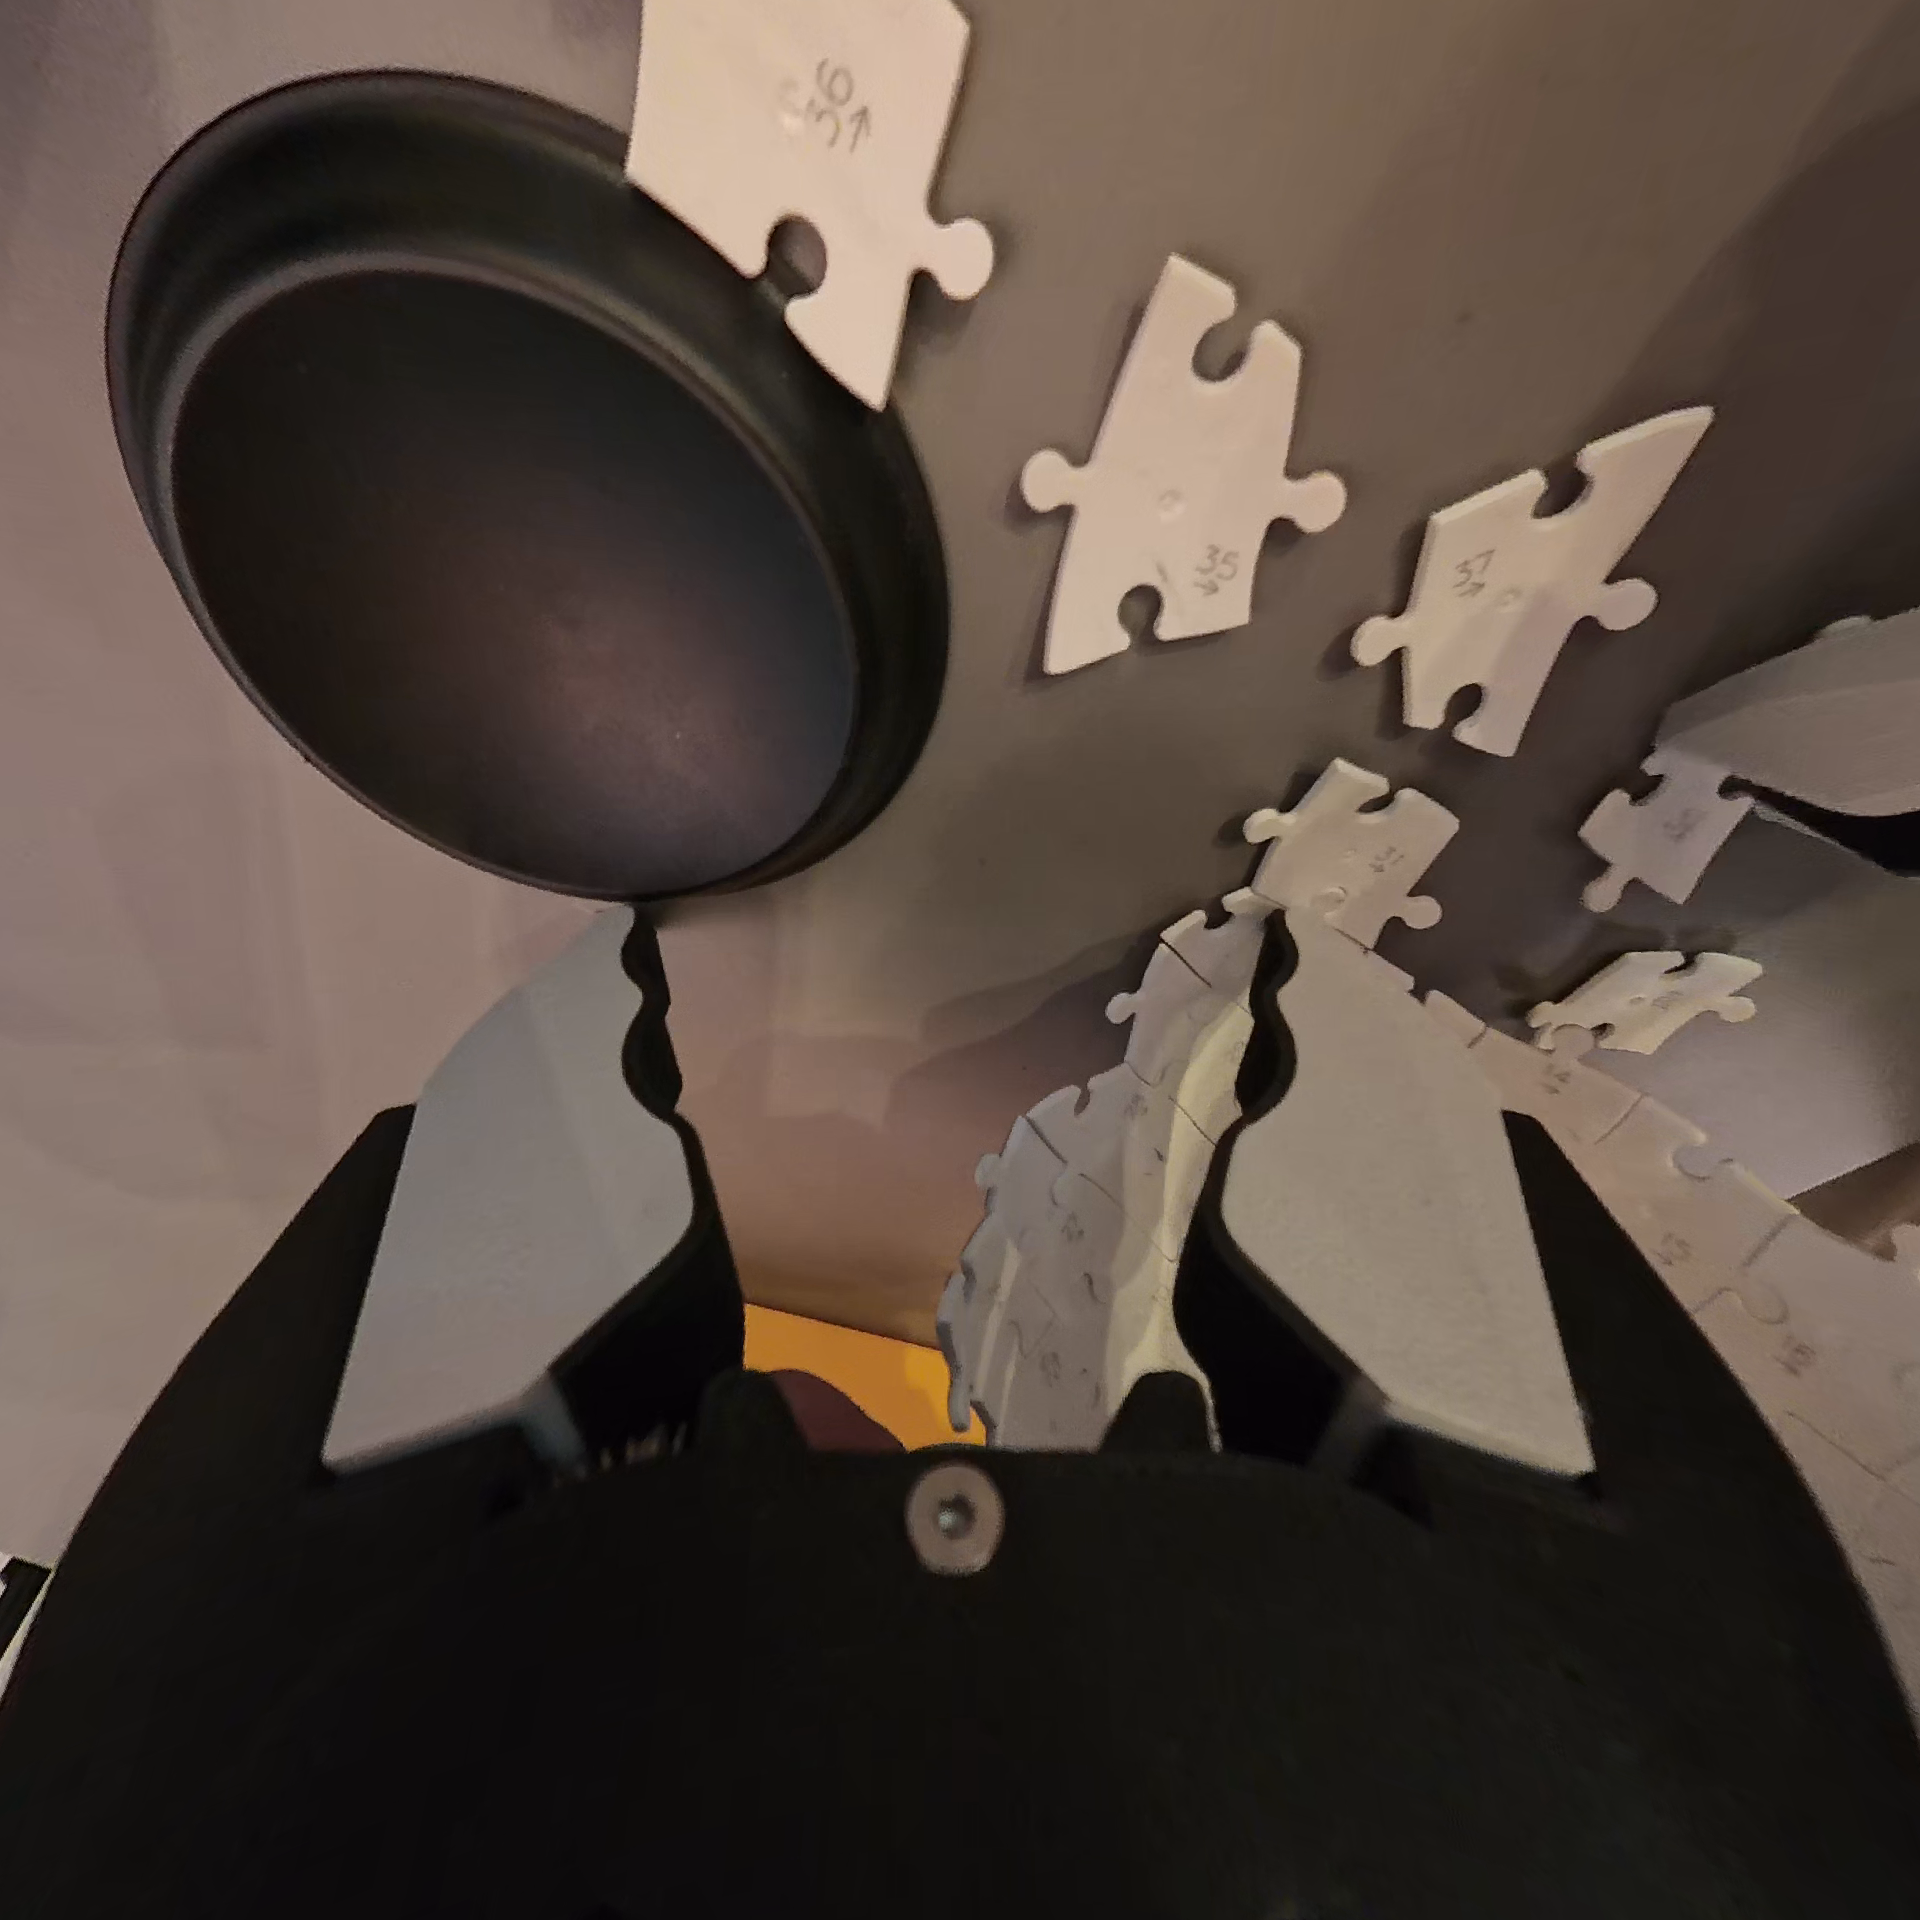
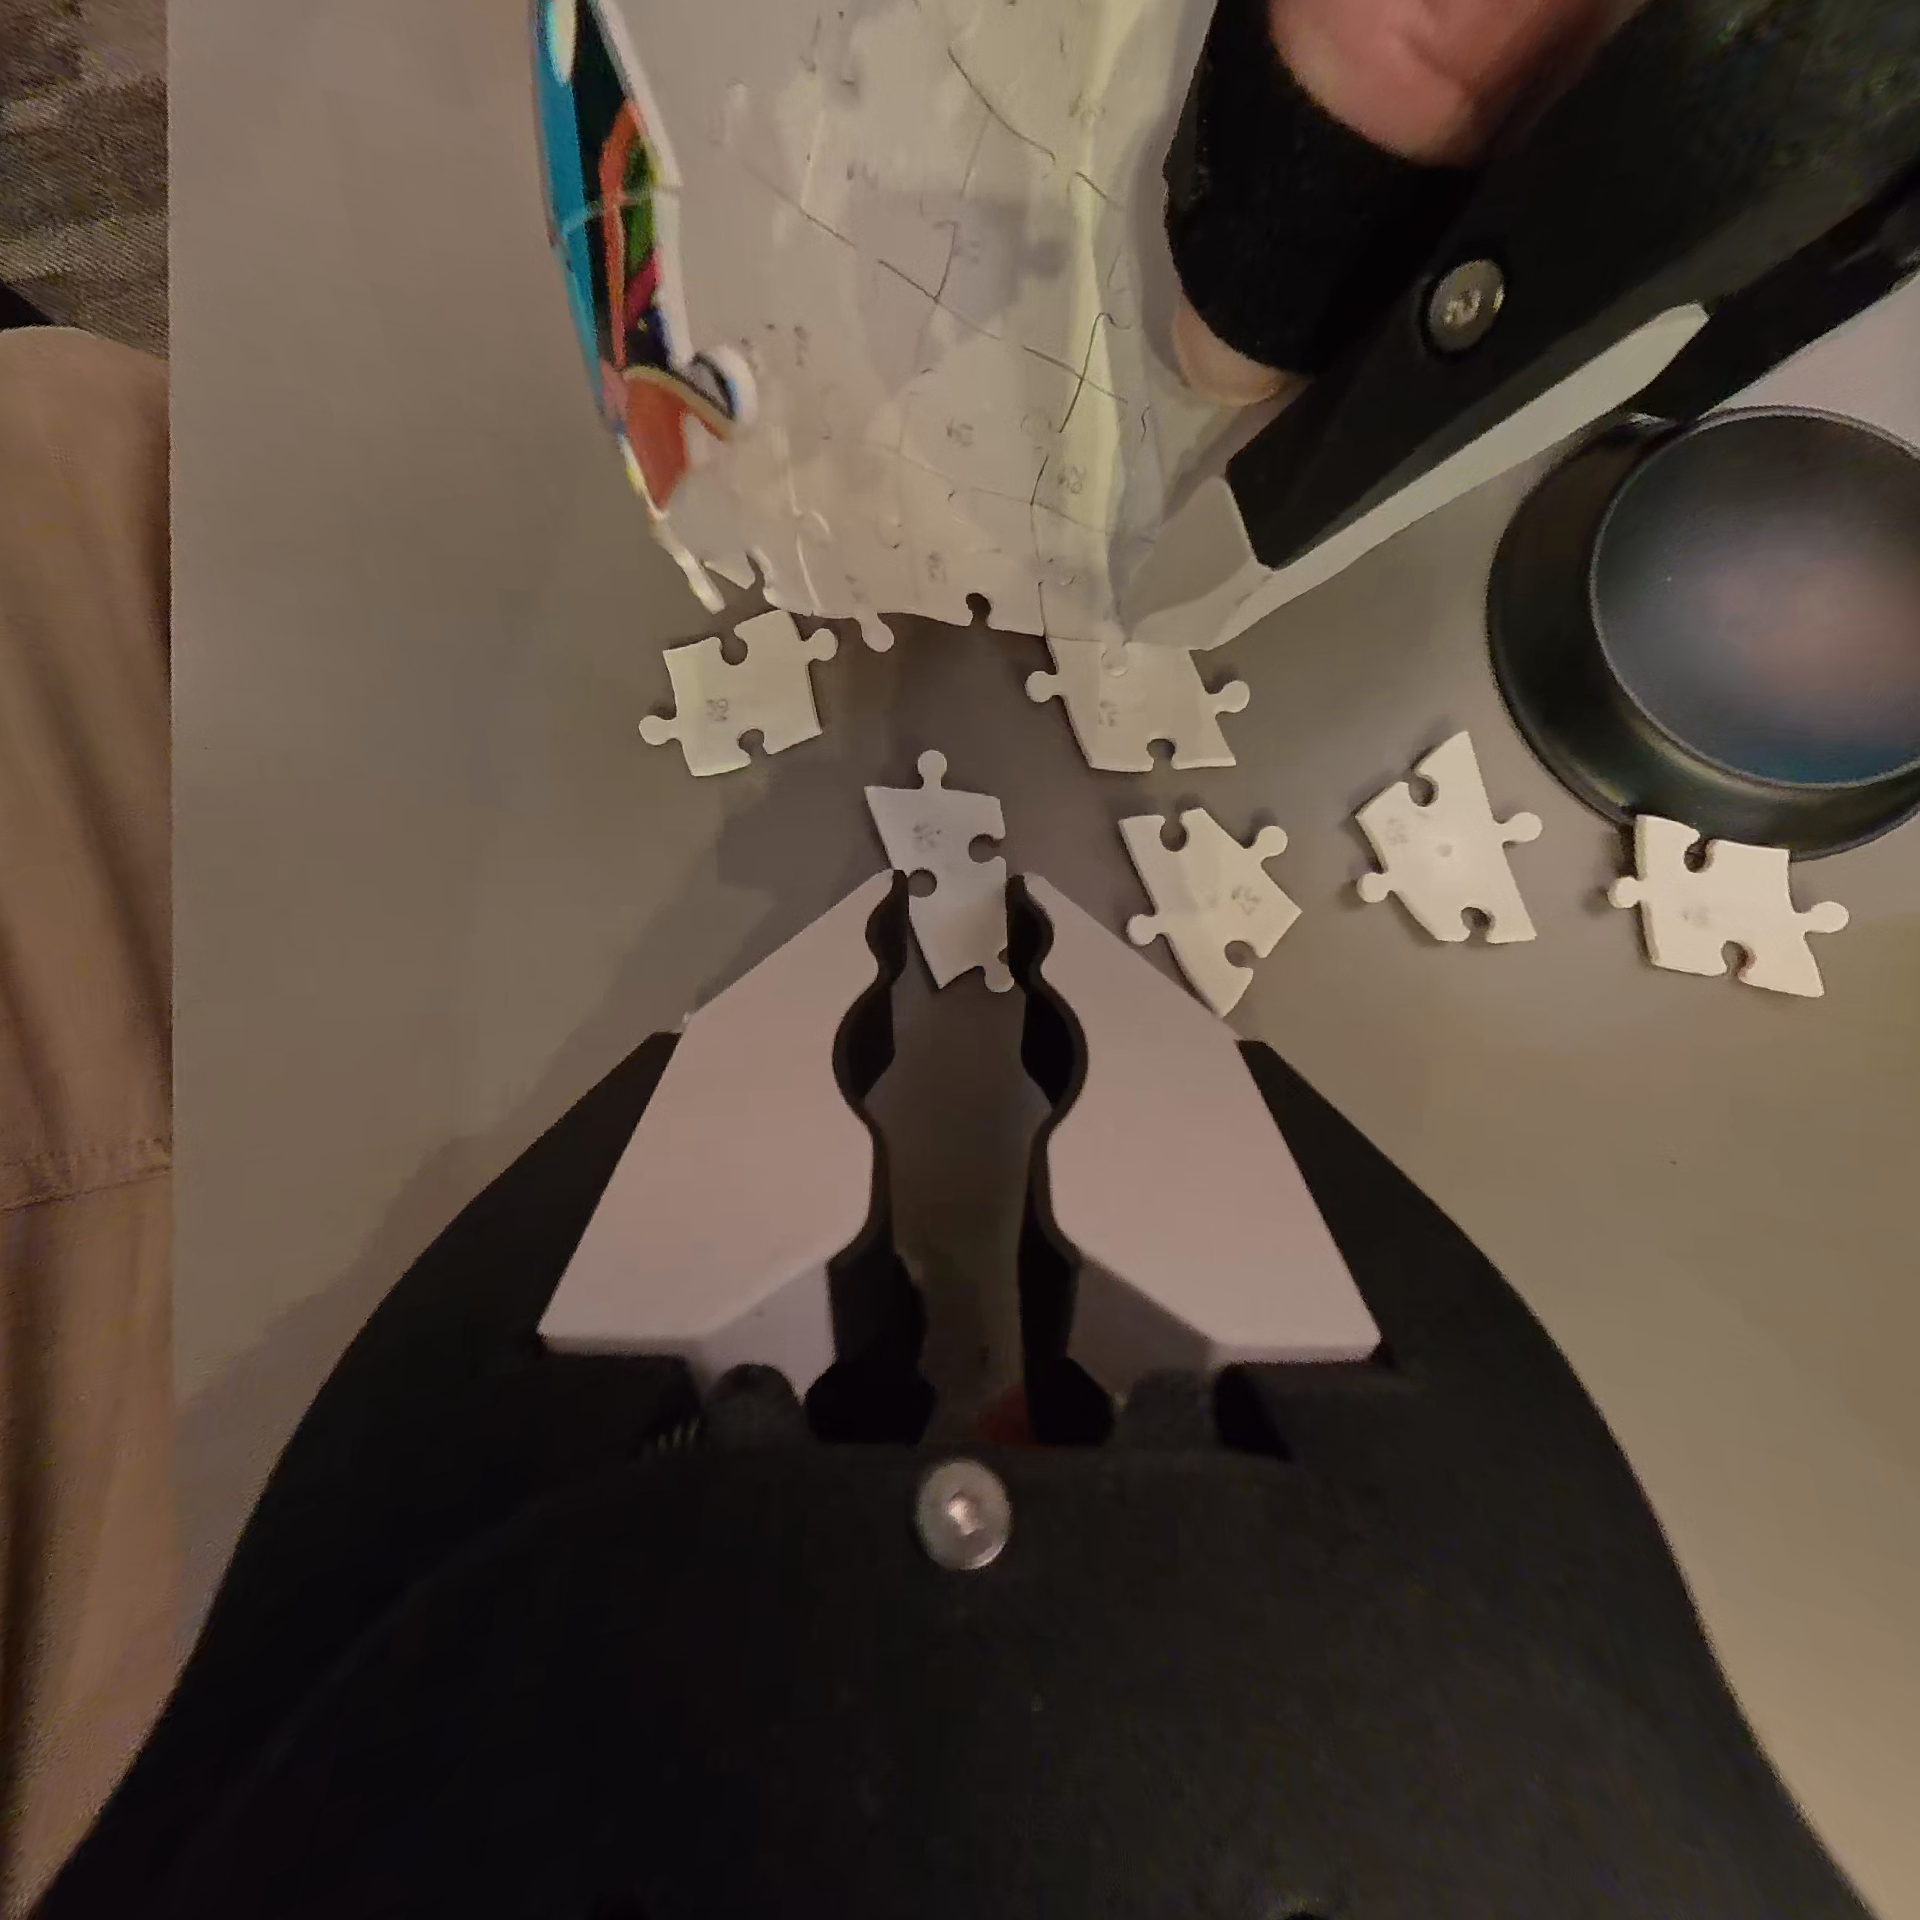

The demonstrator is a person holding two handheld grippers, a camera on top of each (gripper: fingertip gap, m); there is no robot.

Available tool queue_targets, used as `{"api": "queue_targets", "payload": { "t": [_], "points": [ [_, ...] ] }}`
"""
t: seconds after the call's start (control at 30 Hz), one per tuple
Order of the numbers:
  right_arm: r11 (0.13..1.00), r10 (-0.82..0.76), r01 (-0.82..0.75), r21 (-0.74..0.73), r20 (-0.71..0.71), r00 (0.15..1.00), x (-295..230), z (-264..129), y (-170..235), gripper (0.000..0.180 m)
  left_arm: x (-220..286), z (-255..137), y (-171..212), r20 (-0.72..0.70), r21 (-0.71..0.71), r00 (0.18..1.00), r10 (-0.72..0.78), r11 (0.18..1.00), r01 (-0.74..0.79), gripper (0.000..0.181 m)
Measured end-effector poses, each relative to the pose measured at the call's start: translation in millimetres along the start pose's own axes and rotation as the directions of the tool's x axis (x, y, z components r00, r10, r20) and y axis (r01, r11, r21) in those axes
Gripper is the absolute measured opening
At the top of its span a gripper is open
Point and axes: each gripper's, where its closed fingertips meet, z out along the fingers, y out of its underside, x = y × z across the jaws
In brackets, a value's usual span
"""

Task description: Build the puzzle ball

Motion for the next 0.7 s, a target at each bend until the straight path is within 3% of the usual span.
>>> {"api": "queue_targets", "payload": {
  "t": [0.07, 0.13, 0.3, 0.5, 0.7],
  "points": [
    [1.000, 0.004, -0.004, 0.010, 0.004, 1.000, 1, 1, -2, 0.017, 0, 0, 0, 0.000, -0.004, 1.000, 0.001, 1.000, -0.001, 0.106],
    [0.999, 0.011, -0.011, 0.044, 0.001, 1.000, 3, 1, -9, 0.003, 0, 0, 0, 0.000, -0.006, 1.000, 0.000, 1.000, 0.000, 0.106],
    [0.999, -0.027, 0.028, 0.031, -0.014, 1.000, 7, 3, -15, 0.002, 0, 0, 0, 0.000, -0.009, 1.000, -0.001, 1.000, 0.001, 0.106],
    [0.996, -0.084, 0.084, -0.003, 0.029, 0.996, 3, 3, -5, 0.033, 0, 0, 0, 0.000, -0.012, 1.000, 0.001, 1.000, -0.001, 0.106],
    [0.996, -0.084, 0.083, 0.008, 0.011, 0.996, 2, 7, -7, 0.017, 0, 0, 0, 0.000, -0.011, 1.000, -0.001, 1.000, 0.001, 0.106]
  ]
}}
